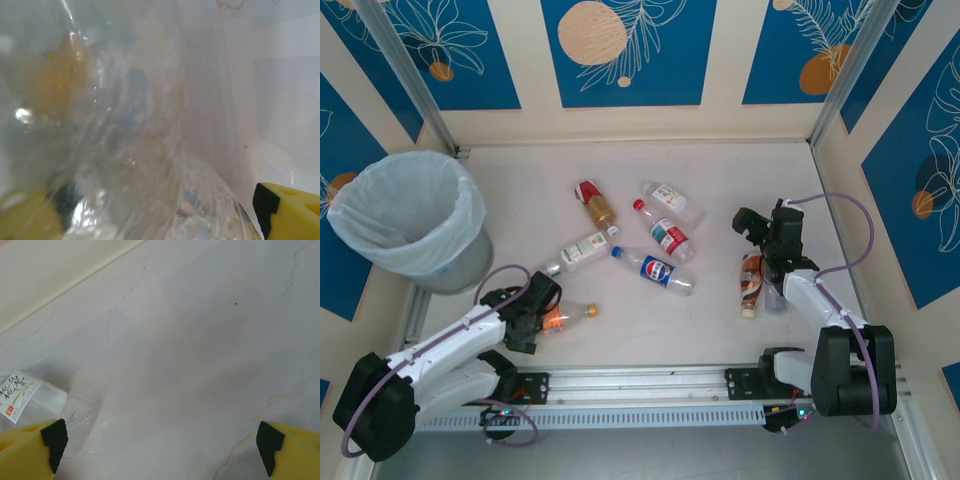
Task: Put the plastic bottles in the bin
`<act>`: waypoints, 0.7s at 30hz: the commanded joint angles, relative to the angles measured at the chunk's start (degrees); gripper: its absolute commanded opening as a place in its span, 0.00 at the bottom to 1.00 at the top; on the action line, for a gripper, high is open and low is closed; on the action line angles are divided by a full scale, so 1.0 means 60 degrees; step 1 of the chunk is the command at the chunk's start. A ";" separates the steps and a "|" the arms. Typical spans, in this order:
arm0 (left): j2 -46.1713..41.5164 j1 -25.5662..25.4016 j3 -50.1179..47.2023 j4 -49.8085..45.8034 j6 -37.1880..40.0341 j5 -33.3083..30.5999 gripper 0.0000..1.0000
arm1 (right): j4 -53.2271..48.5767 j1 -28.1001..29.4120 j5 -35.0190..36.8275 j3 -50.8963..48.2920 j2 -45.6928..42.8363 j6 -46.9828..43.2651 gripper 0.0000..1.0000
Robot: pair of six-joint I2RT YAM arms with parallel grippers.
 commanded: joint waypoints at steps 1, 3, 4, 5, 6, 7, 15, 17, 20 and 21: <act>0.0290 -0.0025 -0.0138 0.0508 -0.0183 -0.0229 0.89 | -0.0057 -0.0016 0.0135 0.0142 0.0027 0.0135 0.99; 0.0548 0.0010 -0.0097 0.0698 -0.0063 -0.0197 0.87 | -0.0119 -0.0016 0.0155 0.0151 0.0014 0.0161 0.99; 0.0695 0.0022 -0.0054 0.0777 -0.0006 -0.0168 0.85 | -0.0147 -0.0017 0.0166 0.0167 0.0015 0.0175 0.99; 0.0828 0.0026 -0.0027 0.0855 0.0052 -0.0164 0.83 | -0.0175 -0.0016 0.0189 0.0170 0.0015 0.0179 0.99; 0.0958 0.0043 0.0006 0.0934 0.0118 -0.0140 0.82 | -0.0200 -0.0016 0.0190 0.0188 0.0008 0.0182 0.99; 0.1091 0.0041 0.0030 0.1011 0.0149 -0.0140 0.80 | -0.0248 -0.0016 0.0189 0.0214 -0.0007 0.0180 0.99; 0.1866 0.0085 0.0516 0.1411 0.0867 -0.0191 0.60 | -0.0461 -0.0013 0.0321 0.0337 -0.0148 0.0105 0.99; 0.2065 0.0089 0.0727 0.1400 0.1106 -0.0179 0.54 | -0.0477 0.0001 0.0310 0.0348 -0.0148 0.0105 0.99; 0.2236 0.0089 0.0971 0.1628 0.1610 -0.0163 0.47 | -0.0516 -0.0002 0.0319 0.0375 -0.0148 0.0105 0.99; 0.2287 0.0096 0.1110 0.1673 0.1926 -0.0210 0.45 | -0.0516 -0.0002 0.0309 0.0375 -0.0148 0.0105 0.99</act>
